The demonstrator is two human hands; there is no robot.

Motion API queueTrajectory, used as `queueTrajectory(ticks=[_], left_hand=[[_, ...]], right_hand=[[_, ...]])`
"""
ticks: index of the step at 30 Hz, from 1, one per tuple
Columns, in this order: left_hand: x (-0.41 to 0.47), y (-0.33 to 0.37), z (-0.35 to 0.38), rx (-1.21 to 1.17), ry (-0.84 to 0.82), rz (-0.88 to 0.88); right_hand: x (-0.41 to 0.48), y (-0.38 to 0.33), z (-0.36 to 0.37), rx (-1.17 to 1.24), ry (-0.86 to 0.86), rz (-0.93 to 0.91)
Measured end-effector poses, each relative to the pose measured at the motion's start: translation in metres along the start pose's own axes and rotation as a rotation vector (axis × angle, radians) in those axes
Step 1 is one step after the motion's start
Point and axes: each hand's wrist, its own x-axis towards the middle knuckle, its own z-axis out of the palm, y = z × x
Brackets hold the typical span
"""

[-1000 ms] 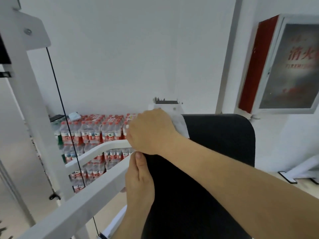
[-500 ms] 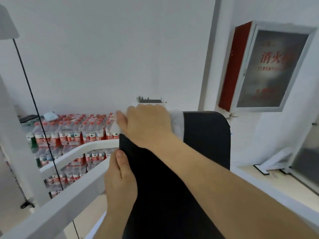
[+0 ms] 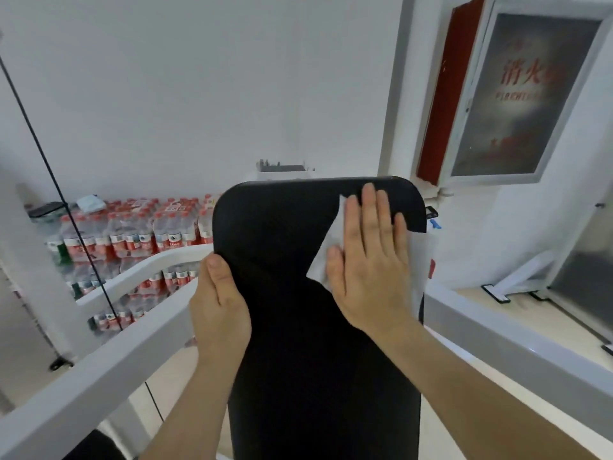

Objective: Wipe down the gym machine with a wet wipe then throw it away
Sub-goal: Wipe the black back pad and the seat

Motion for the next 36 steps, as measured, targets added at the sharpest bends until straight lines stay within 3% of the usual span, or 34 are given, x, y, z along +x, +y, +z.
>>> queueTrajectory(ticks=[4, 6, 11, 13, 16, 19, 22, 25, 28, 32, 36], left_hand=[[-0.001, -0.008, -0.004, -0.104, -0.068, -0.060], [-0.011, -0.014, -0.010, -0.178, -0.098, -0.138], [-0.054, -0.033, -0.032, -0.208, -0.226, -0.281], [-0.070, -0.044, -0.049, -0.262, -0.217, -0.354], [-0.096, -0.075, -0.066, -0.117, -0.160, -0.477], [-0.120, -0.099, -0.070, -0.002, -0.232, -0.504], [-0.131, -0.098, -0.068, 0.062, -0.276, -0.485], [-0.133, -0.099, -0.068, 0.084, -0.305, -0.465], [-0.138, -0.098, -0.067, 0.175, -0.334, -0.370], [-0.148, -0.087, -0.055, 0.554, -0.313, -0.188], [-0.154, -0.081, -0.053, 0.659, -0.299, -0.090]], right_hand=[[-0.028, -0.026, 0.008, -0.024, -0.134, -0.486], [-0.007, -0.036, 0.005, -0.065, -0.126, -0.638], [0.054, -0.096, -0.001, -0.032, -0.087, -0.542], [0.019, -0.112, 0.012, -0.095, -0.127, -0.741], [-0.061, -0.115, 0.027, -0.264, -0.274, -1.159], [-0.082, -0.113, 0.026, -0.320, -0.450, -1.337], [-0.019, -0.102, 0.017, -0.212, -0.299, -1.290], [0.055, -0.096, 0.003, -0.166, -0.124, -0.954], [0.028, -0.107, 0.011, -0.153, -0.094, -0.776], [-0.063, -0.101, 0.028, -0.152, -0.238, -1.049], [-0.053, -0.073, 0.025, -0.110, -0.249, -1.203]])
